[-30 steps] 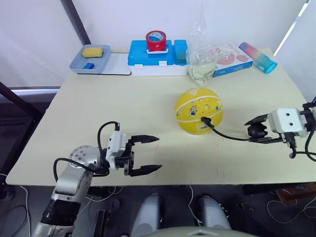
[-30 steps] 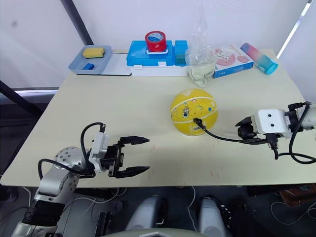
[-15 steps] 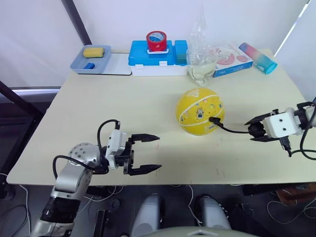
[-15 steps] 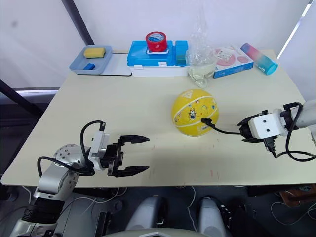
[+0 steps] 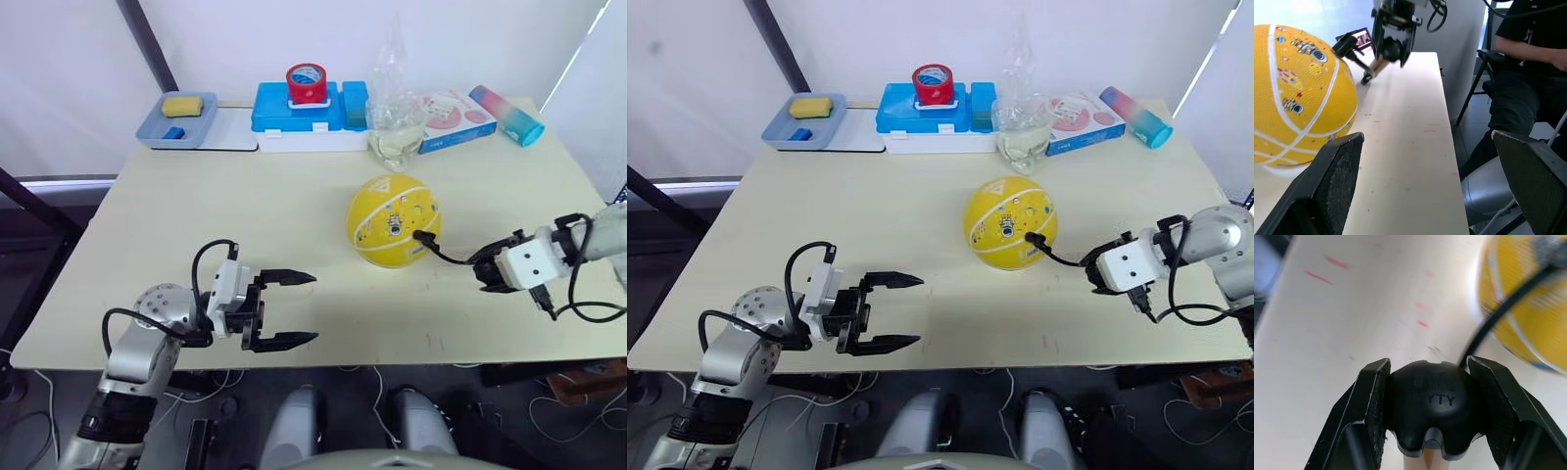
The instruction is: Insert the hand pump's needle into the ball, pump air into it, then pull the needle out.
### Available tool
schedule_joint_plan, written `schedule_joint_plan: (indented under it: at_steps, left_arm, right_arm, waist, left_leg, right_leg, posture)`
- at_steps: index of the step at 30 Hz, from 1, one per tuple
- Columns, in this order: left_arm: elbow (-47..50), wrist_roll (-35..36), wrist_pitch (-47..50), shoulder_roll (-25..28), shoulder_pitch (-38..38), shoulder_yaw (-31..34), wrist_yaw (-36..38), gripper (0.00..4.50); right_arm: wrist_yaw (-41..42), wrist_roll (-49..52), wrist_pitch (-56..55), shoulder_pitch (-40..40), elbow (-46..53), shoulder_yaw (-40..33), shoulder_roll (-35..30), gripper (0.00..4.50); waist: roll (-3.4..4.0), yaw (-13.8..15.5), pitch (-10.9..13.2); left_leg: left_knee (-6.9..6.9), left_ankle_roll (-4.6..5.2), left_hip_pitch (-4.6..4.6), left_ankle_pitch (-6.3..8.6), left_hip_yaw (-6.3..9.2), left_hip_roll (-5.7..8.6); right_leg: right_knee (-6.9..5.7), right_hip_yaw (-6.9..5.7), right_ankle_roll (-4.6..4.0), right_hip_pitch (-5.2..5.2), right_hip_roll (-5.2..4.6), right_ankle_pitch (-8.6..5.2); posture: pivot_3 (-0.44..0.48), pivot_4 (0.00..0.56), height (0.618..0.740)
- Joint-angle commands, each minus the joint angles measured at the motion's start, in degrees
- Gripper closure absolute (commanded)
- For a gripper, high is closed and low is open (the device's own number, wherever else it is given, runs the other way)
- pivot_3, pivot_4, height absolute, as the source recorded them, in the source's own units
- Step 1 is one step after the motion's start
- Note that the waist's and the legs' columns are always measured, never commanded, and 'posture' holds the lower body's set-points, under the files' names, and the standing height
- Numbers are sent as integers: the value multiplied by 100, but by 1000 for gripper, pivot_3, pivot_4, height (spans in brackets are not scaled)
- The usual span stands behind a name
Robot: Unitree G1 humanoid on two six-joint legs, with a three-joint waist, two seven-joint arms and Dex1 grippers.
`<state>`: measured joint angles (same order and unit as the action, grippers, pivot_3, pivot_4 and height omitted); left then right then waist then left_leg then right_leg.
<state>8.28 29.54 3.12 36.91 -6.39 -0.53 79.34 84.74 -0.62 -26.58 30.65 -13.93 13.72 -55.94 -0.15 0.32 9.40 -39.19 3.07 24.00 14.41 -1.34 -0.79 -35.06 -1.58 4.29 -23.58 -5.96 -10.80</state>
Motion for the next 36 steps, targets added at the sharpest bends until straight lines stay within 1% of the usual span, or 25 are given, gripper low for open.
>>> schedule_joint_plan:
  at_steps: [1,5,9,13,15,20,25,26,27,29,30,32,36]
  left_arm:
    - [18,70,-107,23,-108,24,100,0]
    - [-6,44,-124,4,-143,17,112,0]
    - [3,29,-149,10,-128,23,103,0]
    - [7,15,-184,20,-112,35,91,0]
    - [-15,-15,-253,24,-110,41,102,0]
    - [-135,-47,-398,4,-117,35,125,0]
    - [-306,-152,-622,-52,-171,0,120,0]
    - [-331,-164,-650,-53,-181,-7,128,0]
    - [-355,-167,-670,-54,-193,-10,133,0]
    - [-388,-164,-697,-50,-208,-15,144,0]
    - [-398,-157,-706,-49,-212,-17,146,0]
    - [-411,-150,-720,-46,-217,-24,152,0]
    - [-412,-134,-713,-73,-244,-40,140,0]
  right_arm:
    - [61,-17,-121,71,68,320,339,2501]
    - [-20,-192,-263,100,-292,538,698,2501]
    - [-155,-345,-424,173,-886,686,1051,2501]
    - [-239,-426,-589,270,-1445,712,1256,2501]
    - [-301,-330,-478,262,-1638,633,1353,2501]
    - [-560,-277,-447,302,-1811,491,1449,2501]
    - [-511,-148,-114,250,-1731,447,1450,2501]
    - [-468,-79,-73,221,-1664,425,1443,1472]
    - [-398,13,-14,191,-1587,405,1430,1134]
    - [-383,156,-109,153,-1488,331,1404,196]
    - [-345,249,-109,126,-1417,287,1373,81]
    - [-380,330,-390,78,-1326,206,1306,81]
    - [-242,695,-338,-161,-927,55,1129,81]
  waist:
    - [0,-17,0]
    - [0,-49,0]
    - [-1,-75,0]
    - [-1,-79,0]
    - [-1,-77,0]
    - [-1,-67,0]
    - [-1,-64,0]
    - [-1,-62,0]
    - [-1,-60,0]
    - [0,-78,1]
    - [0,-82,1]
    - [4,-91,3]
    - [6,-92,4]
  left_leg:
    - [0,0,-2,0,0,0]
    - [4,0,-5,0,0,-4]
    - [4,-1,-7,0,-2,-4]
    - [5,-1,-12,0,0,-4]
    - [4,-1,-12,0,1,-3]
    - [4,-2,-13,-1,3,0]
    - [5,-2,-14,-1,3,0]
    - [5,-2,-14,-1,3,0]
    - [5,-2,-14,-1,4,0]
    - [5,-1,-14,-1,4,1]
    - [5,-2,-14,-1,3,1]
    - [5,-1,-14,-1,3,0]
    - [7,-1,-14,-1,3,0]
  right_leg:
    - [-2,1,0,1,1,0]
    - [-3,3,-2,1,5,0]
    - [-3,3,-2,4,5,0]
    - [-3,3,-2,10,5,0]
    - [-2,3,-3,12,5,0]
    - [-2,3,-3,16,4,0]
    - [-2,3,-4,16,4,0]
    - [-1,4,-4,16,4,0]
    - [-1,4,-4,16,4,0]
    - [-2,4,-4,16,4,0]
    - [-2,4,-4,15,4,1]
    - [-2,5,-4,15,4,1]
    - [-2,5,-3,14,4,0]
  posture:
    - [0,150,739]
    - [0,150,739]
    - [0,150,739]
    - [0,150,739]
    - [0,150,739]
    - [0,150,739]
    - [0,150,739]
    - [0,150,739]
    - [0,150,739]
    - [0,150,739]
    - [0,150,739]
    - [0,150,739]
    - [0,150,739]
